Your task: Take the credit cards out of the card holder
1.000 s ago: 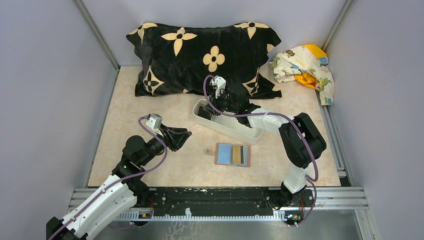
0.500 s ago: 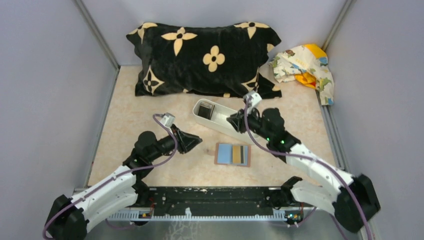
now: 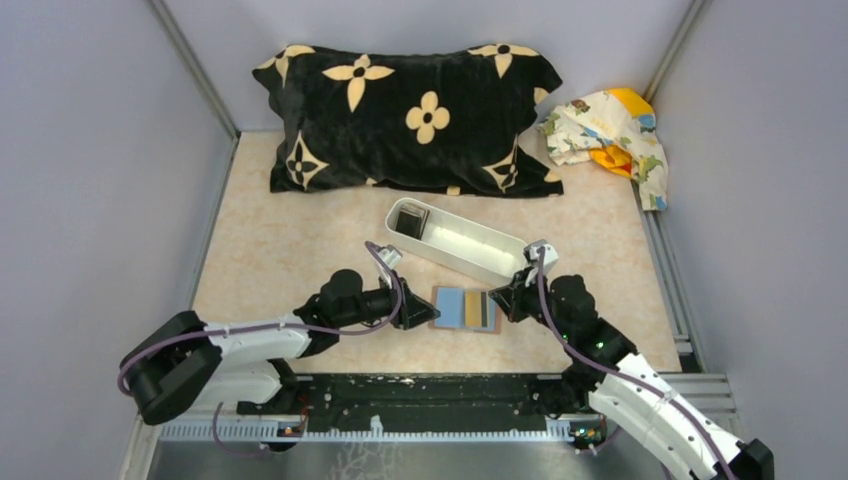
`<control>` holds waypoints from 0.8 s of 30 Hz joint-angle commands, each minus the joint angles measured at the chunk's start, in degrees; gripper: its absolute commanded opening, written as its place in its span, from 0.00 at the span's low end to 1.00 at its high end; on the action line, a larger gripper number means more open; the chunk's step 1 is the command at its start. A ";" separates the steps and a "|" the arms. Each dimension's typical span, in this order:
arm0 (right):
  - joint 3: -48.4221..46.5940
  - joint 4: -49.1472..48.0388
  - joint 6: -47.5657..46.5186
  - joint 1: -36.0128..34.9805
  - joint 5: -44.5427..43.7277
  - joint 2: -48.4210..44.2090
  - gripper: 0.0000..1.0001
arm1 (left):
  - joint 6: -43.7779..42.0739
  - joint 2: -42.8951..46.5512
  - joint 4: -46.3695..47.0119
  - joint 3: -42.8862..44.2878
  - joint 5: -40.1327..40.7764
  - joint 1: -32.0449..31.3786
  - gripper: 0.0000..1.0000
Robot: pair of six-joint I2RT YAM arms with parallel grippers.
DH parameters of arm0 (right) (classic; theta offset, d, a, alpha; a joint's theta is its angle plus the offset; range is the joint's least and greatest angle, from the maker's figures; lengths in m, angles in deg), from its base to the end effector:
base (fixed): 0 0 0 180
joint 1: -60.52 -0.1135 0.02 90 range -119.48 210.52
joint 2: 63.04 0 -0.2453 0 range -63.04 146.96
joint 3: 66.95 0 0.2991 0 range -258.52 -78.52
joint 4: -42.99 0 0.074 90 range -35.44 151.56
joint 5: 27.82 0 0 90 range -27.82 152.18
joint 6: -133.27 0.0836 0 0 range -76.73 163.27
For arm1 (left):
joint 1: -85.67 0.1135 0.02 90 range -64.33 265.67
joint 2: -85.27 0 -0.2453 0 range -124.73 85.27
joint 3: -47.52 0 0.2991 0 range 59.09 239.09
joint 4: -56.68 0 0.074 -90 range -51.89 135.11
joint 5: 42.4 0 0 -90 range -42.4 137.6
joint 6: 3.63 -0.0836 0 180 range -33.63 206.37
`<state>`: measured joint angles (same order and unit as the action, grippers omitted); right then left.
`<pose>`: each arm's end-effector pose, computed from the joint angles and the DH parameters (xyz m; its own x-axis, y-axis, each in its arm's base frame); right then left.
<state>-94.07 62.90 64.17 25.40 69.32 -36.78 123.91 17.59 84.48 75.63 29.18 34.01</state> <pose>0.1964 0.1508 0.1753 -0.4873 0.0900 -0.8686 -0.5278 0.7620 0.3751 0.1700 -0.2576 0.1186 -0.6707 -0.0839 -0.7370 0.6651 0.3718 -0.6476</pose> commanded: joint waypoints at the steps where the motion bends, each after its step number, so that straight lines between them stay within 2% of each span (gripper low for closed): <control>1: 0.38 1.17 3.87 -0.39 -3.33 -0.06 0.00 | 1.22 -4.11 6.02 2.87 0.77 -0.15 0.52; 7: 2.06 -0.10 4.48 -0.89 -2.82 5.20 0.00 | 2.77 -10.38 6.21 5.57 -1.54 -0.23 0.54; 13: 3.12 1.37 6.03 -1.36 -6.11 5.61 0.00 | 5.48 -15.30 7.94 7.44 -3.23 -0.88 0.54; 19: 4.13 1.98 6.39 -2.34 -8.01 5.95 0.00 | 10.29 -21.70 15.46 8.12 -7.18 -1.53 0.56; 24: 6.14 -0.66 7.57 -2.50 -8.33 8.04 0.00 | 9.46 -24.24 12.21 10.45 -5.02 -3.29 0.58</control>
<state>-88.96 65.61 70.23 23.44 62.35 -30.33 132.87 -5.22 95.22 83.21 24.29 32.00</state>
